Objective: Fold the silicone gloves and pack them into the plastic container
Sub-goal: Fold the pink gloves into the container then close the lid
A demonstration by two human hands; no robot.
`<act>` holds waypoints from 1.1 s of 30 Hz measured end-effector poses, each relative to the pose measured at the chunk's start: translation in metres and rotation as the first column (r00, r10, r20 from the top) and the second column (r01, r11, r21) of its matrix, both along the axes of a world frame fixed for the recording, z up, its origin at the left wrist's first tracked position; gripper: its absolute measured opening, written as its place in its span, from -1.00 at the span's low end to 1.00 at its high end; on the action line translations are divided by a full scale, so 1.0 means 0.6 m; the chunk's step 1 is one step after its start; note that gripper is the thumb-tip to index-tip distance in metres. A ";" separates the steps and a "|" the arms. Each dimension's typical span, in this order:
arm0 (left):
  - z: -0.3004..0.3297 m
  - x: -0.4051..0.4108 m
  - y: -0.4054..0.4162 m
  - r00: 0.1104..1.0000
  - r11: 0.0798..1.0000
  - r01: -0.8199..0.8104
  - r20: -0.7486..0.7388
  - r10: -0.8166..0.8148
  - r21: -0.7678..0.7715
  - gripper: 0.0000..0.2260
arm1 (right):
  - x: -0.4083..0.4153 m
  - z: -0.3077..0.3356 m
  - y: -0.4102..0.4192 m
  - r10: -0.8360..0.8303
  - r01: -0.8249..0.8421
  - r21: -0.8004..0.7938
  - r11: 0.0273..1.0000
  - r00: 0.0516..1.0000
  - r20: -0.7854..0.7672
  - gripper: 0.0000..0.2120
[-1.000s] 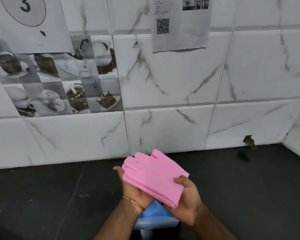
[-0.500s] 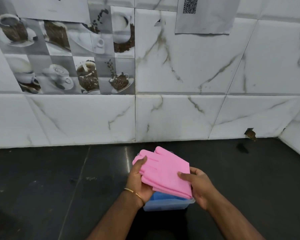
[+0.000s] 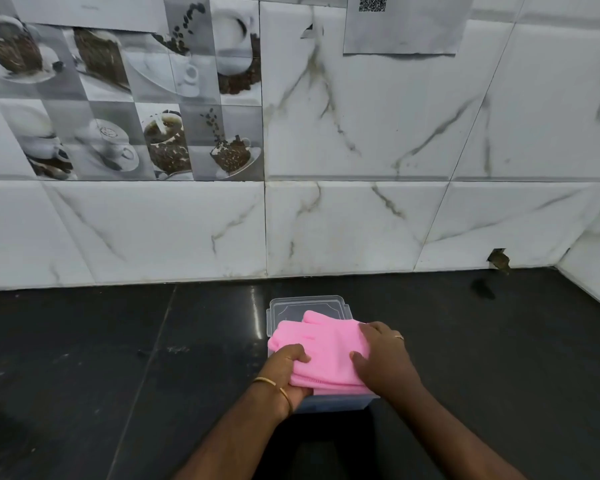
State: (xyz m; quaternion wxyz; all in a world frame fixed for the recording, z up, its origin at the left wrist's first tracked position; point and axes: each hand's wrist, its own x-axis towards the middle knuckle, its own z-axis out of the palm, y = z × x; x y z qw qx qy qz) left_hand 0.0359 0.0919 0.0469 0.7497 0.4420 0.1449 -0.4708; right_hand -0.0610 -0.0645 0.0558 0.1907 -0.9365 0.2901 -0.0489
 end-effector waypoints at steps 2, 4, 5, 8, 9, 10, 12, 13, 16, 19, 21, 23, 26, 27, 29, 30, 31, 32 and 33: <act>-0.005 0.003 -0.003 1.000 1.000 -0.008 0.008 0.008 0.022 -0.67 | 0.002 0.002 0.005 0.048 -0.048 -0.029 0.998 0.999 -0.001 -0.55; -0.005 0.004 -0.005 1.000 0.999 0.002 0.027 -0.003 0.041 -0.65 | 0.007 0.003 0.012 0.113 -0.115 -0.065 0.991 0.993 -0.029 -0.56; -0.004 0.003 -0.005 0.999 0.998 0.014 0.038 -0.016 0.055 -0.65 | 0.009 0.001 0.015 0.140 -0.144 -0.090 0.986 0.989 -0.051 -0.56; 0.008 0.011 0.006 0.985 0.977 0.126 0.097 -0.144 0.170 -0.68 | 0.012 -0.007 0.020 0.178 -0.190 -0.147 0.971 0.980 -0.092 -0.55; 0.015 0.018 0.015 0.964 0.953 0.208 0.120 -0.238 0.221 -0.71 | 0.013 -0.010 0.021 0.184 -0.197 -0.151 0.969 0.978 -0.098 -0.55; 0.025 0.028 0.026 0.923 0.909 0.309 0.143 -0.358 0.278 -0.72 | 0.012 -0.014 0.021 0.190 -0.204 -0.149 0.968 0.976 -0.104 -0.56; 0.050 0.052 0.052 0.745 0.720 0.499 0.185 -0.640 0.481 -0.72 | 0.012 -0.018 0.021 0.198 -0.213 -0.148 0.966 0.974 -0.113 -0.56; 0.066 0.064 0.063 0.609 0.563 0.523 0.182 -0.772 0.639 -0.71 | 0.012 -0.019 0.020 0.200 -0.217 -0.153 0.964 0.973 -0.118 -0.56; 0.113 0.090 0.070 0.146 0.130 0.084 0.116 -0.982 0.988 -0.68 | 0.012 -0.021 0.020 0.197 -0.217 -0.164 0.962 0.972 -0.129 -0.59; 0.120 0.083 0.037 -0.167 0.272 -0.240 0.237 -0.957 0.932 -0.72 | 0.014 -0.020 0.024 0.188 -0.217 -0.188 0.958 0.969 -0.160 -0.62; 0.109 0.061 0.009 -0.256 0.331 -0.150 0.287 -0.923 0.932 -0.70 | 0.018 -0.015 0.026 0.177 -0.215 -0.203 0.955 0.966 -0.189 -0.65; 0.086 0.048 -0.015 -0.295 0.239 -0.118 0.196 -0.935 0.964 -0.56 | 0.025 -0.007 0.026 0.167 -0.219 -0.203 0.954 0.955 -0.245 -0.67; 0.069 0.045 -0.035 -0.317 0.135 -0.158 0.079 -0.945 0.978 -0.46 | 0.039 0.007 0.018 0.183 -0.250 -0.140 0.958 0.910 -0.373 -0.60; 0.065 0.045 -0.039 -0.323 0.116 -0.166 0.057 -0.945 0.979 -0.45 | 0.045 0.011 0.015 0.197 -0.263 -0.110 0.958 0.890 -0.411 -0.58; 0.061 0.044 -0.047 -0.341 0.083 -0.183 0.016 -0.940 0.980 -0.45 | 0.057 0.017 0.009 0.225 -0.290 -0.072 0.954 0.856 -0.466 -0.54; 0.059 0.043 -0.050 -0.345 0.067 -0.189 -0.002 -0.939 0.980 -0.45 | 0.062 0.018 0.007 0.234 -0.302 -0.065 0.951 0.842 -0.486 -0.53; 0.057 0.043 -0.053 -0.344 0.054 -0.190 -0.015 -0.939 0.980 -0.43 | 0.066 0.018 0.007 0.239 -0.312 -0.064 0.948 0.831 -0.503 -0.52; 0.055 0.043 -0.055 -0.338 0.042 -0.182 -0.022 -0.941 0.982 -0.41 | 0.068 0.016 0.007 0.242 -0.319 -0.065 0.945 0.821 -0.516 -0.51; 0.053 0.043 -0.058 -0.325 0.036 -0.170 -0.021 -0.945 0.985 -0.38 | 0.069 0.013 0.007 0.242 -0.324 -0.070 0.943 0.817 -0.524 -0.50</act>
